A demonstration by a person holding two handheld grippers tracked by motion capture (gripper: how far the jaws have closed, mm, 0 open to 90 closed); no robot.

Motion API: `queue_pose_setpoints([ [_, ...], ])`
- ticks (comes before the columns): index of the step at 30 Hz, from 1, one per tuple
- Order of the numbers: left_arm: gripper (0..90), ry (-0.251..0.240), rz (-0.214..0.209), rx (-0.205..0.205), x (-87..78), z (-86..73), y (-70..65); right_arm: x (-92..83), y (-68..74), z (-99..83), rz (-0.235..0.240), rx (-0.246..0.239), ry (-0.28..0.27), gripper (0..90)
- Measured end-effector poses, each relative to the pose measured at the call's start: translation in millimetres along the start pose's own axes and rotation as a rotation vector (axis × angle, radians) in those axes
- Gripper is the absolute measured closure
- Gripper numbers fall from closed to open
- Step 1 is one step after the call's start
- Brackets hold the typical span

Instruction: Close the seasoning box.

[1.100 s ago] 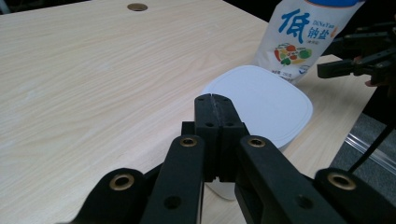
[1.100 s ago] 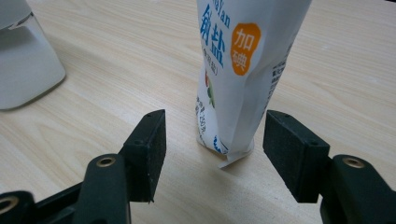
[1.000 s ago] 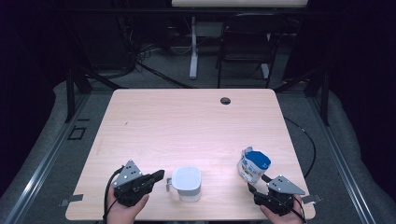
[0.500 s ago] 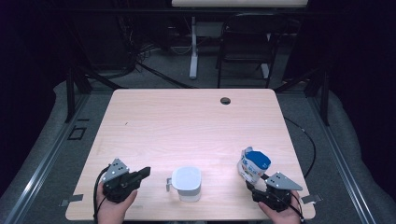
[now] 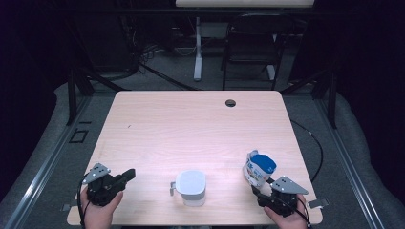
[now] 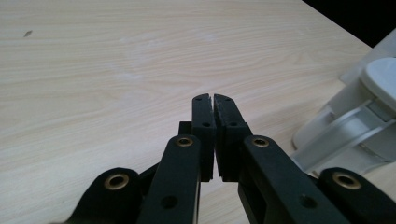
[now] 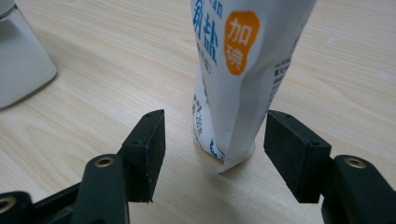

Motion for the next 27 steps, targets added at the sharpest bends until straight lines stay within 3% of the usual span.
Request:
queue_pose_setpoints([
  [5,85.5,0.005,0.032,-0.036,-0.4,-7.3,16.5,-2.3,-1.4,-1.4,-0.003,0.004,0.003,38.3],
  [12,77.6,0.039,0.100,-0.049,6.8,-22.8,32.0,-6.1,-3.6,-6.1,-0.008,0.015,0.012,38.3],
  [20,53.0,0.036,0.168,-0.032,15.8,-32.3,38.1,-3.6,-5.7,-9.5,-0.007,0.035,0.009,38.2],
  [27,46.4,0.037,0.189,-0.034,18.1,-33.4,37.5,0.1,-3.4,-10.6,0.002,0.019,0.025,37.9],
])
Point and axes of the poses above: each handheld gripper's, and its own axes: x roughly forward along the jaws, z roughly out of its top, y roughly to its left, the point moved 3 cm from there along x, roughly forward along the jaws, and after that the axes turned 5 degrees about z, right-handed, at the moved point
